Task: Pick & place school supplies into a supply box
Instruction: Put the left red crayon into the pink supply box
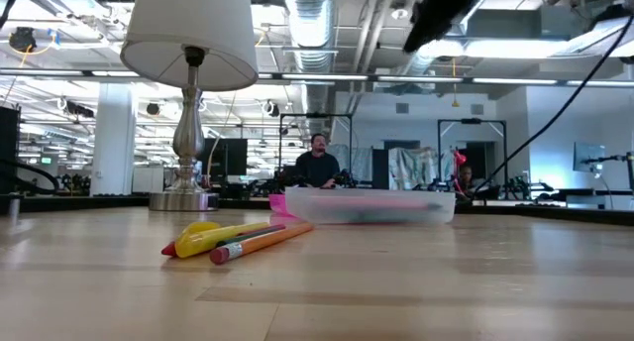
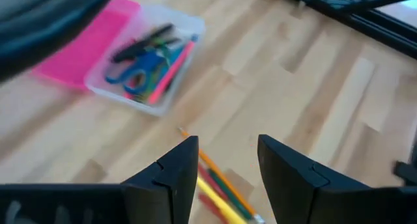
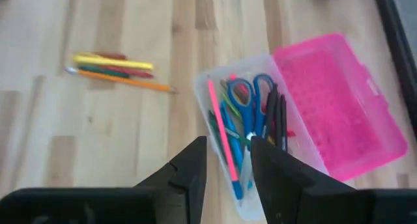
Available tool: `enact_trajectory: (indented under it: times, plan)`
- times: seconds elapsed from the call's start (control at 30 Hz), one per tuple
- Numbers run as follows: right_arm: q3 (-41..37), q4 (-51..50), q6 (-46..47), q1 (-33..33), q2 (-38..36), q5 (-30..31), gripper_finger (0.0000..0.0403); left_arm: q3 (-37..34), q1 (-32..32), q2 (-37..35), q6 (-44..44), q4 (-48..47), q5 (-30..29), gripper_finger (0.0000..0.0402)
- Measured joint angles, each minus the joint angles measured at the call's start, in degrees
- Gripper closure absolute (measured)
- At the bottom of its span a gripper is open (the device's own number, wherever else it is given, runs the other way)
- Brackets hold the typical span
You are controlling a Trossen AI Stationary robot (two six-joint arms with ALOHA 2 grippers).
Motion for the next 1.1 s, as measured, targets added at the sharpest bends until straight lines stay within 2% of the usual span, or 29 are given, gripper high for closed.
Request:
enact_trajectory:
  times: [0.23,0.47,0.7,1.1]
  plan:
    - [0.00,-2.92,4.09,4.90,-6.86,0.66,0.0292,-8.54,2.89,0.00,-4.65,10.95,9.14,0.0248]
    - [0.00,-4.57,7.39,13.92,-12.28,5.85,0.0292,-15.86,4.88,0.02,-14.11,16.22,16.68,0.0248]
    - [-0.02,-4.63,11.83,23.48,-15.33,14.78,0.0292,-20.88,6.82,0.02,-21.85,17.85,19.86,0.0248]
    - [-0.02,-4.77,15.16,35.42,-15.68,25.86,0.0292,-27.24,9.68,0.85,-22.01,28.29,24.00,0.0248]
